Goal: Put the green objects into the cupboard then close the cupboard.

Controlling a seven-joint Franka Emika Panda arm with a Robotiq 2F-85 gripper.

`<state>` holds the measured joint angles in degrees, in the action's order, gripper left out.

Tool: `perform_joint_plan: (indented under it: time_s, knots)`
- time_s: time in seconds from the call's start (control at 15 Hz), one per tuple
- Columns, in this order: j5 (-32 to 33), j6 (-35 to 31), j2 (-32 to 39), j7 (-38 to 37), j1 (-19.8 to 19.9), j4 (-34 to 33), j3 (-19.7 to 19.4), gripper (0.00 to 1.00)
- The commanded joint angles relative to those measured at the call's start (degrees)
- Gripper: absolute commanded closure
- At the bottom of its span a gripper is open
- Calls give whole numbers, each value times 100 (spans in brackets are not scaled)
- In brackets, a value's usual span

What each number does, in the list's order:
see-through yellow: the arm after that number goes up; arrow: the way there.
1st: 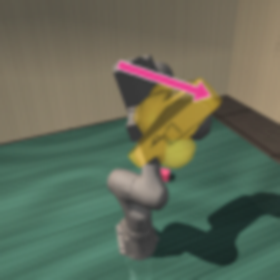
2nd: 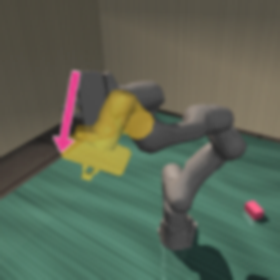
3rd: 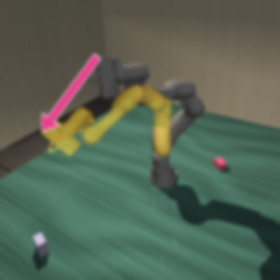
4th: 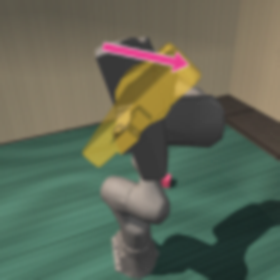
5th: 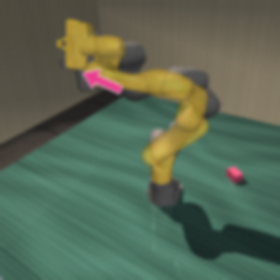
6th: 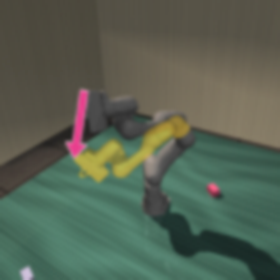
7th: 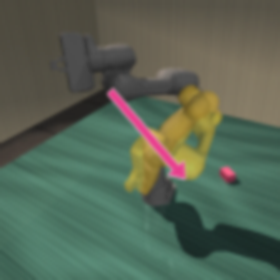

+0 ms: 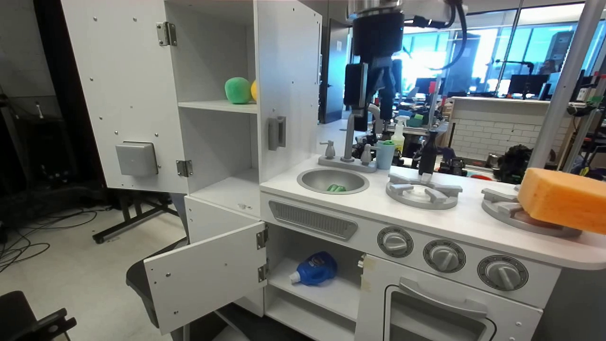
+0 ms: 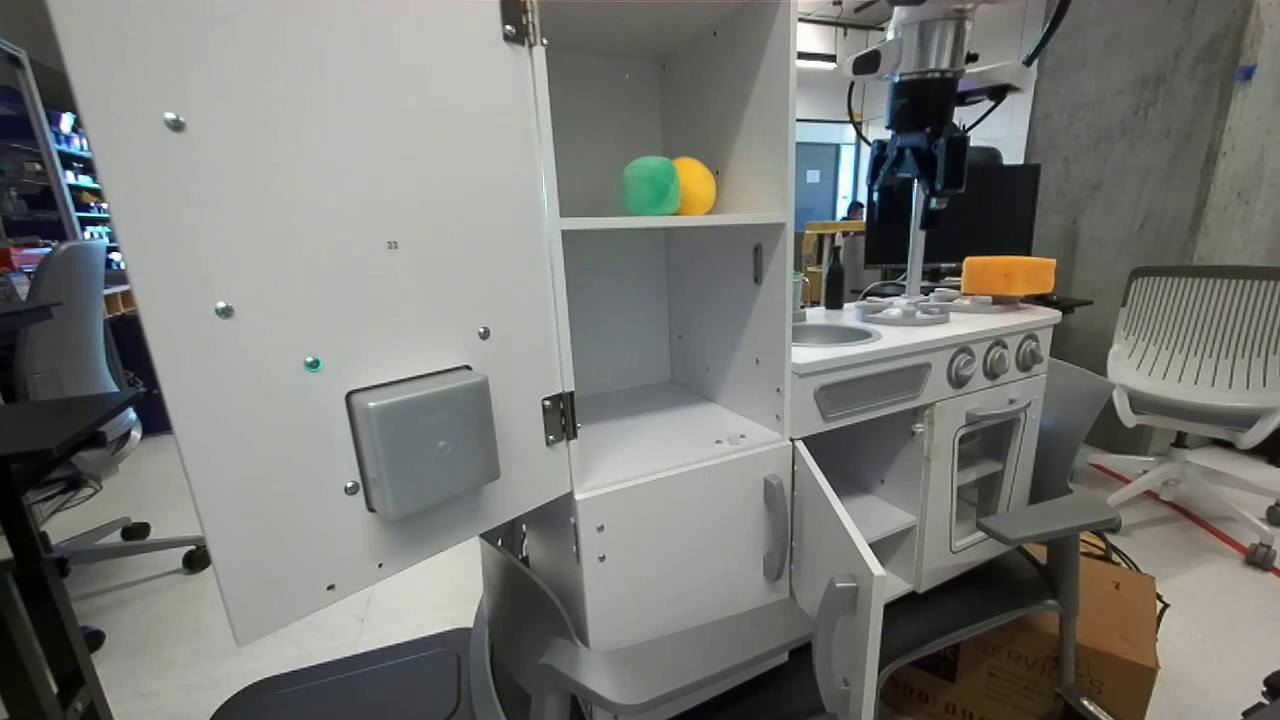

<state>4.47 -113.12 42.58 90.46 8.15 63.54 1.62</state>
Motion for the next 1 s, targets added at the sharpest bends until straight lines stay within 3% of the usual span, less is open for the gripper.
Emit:
perform_joint_plan:
  time_s: [0.0,0.33,0.93]
  knots:
    - [225,206,831,604,-240,-987,145,0]
    - [459,56,1535,947,-553,-1606,114,0]
    - [301,-100,2260,1638,-368,-2193,198,0]
